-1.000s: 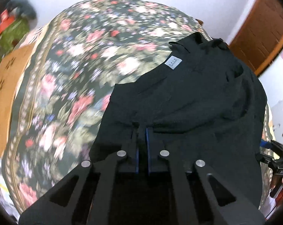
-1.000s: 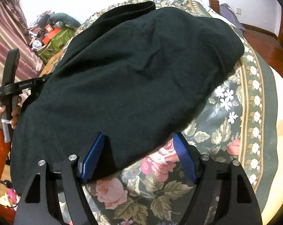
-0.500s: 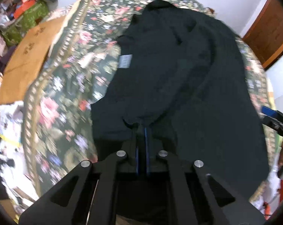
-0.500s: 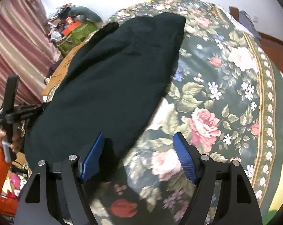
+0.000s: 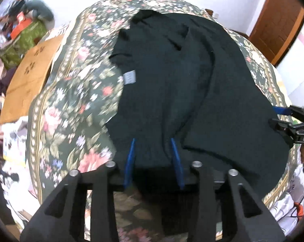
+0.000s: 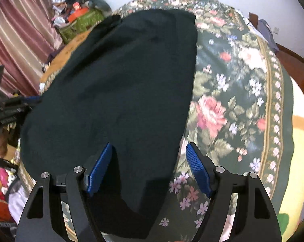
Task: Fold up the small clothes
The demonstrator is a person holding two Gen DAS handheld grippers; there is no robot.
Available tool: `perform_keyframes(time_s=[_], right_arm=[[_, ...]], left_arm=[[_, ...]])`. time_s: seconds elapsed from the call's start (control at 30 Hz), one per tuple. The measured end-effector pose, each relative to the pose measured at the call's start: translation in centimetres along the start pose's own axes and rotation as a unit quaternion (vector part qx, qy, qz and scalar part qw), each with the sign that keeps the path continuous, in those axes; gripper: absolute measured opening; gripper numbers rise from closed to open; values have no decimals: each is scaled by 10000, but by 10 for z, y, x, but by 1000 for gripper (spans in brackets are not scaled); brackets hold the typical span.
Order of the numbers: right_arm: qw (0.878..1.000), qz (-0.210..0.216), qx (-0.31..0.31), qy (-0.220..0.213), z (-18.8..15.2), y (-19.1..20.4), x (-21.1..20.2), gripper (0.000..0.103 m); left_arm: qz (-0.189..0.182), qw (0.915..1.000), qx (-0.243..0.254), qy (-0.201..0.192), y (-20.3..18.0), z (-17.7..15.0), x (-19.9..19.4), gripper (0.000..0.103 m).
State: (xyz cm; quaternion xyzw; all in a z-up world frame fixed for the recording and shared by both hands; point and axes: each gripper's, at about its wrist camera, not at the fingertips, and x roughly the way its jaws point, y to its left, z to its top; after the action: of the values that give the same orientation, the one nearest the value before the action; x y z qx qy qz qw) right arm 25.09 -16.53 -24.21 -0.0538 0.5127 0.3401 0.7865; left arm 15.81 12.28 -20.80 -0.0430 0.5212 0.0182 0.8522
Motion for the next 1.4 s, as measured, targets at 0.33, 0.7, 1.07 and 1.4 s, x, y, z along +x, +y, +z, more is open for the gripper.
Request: perform_keyframes(time_s=[0.33,0.7,1.07,1.4], right_arm=[[9991,2,-231,-341,32,6,-9,72],[9967,-335,-623,-390,57,11,22,72],[9978,-11,-548,-361,46,-1,30,74],[9983,82,-396,-419,43,-3,32,78]], left_arm=[[556,9983,-42,-138,29,23,-18,54],[-363,9987,77,-362,-21,136,27,54],[-377,9991,166,-66,-33,188,96,1],[822,9925,-895,-147,81,168,74,2]])
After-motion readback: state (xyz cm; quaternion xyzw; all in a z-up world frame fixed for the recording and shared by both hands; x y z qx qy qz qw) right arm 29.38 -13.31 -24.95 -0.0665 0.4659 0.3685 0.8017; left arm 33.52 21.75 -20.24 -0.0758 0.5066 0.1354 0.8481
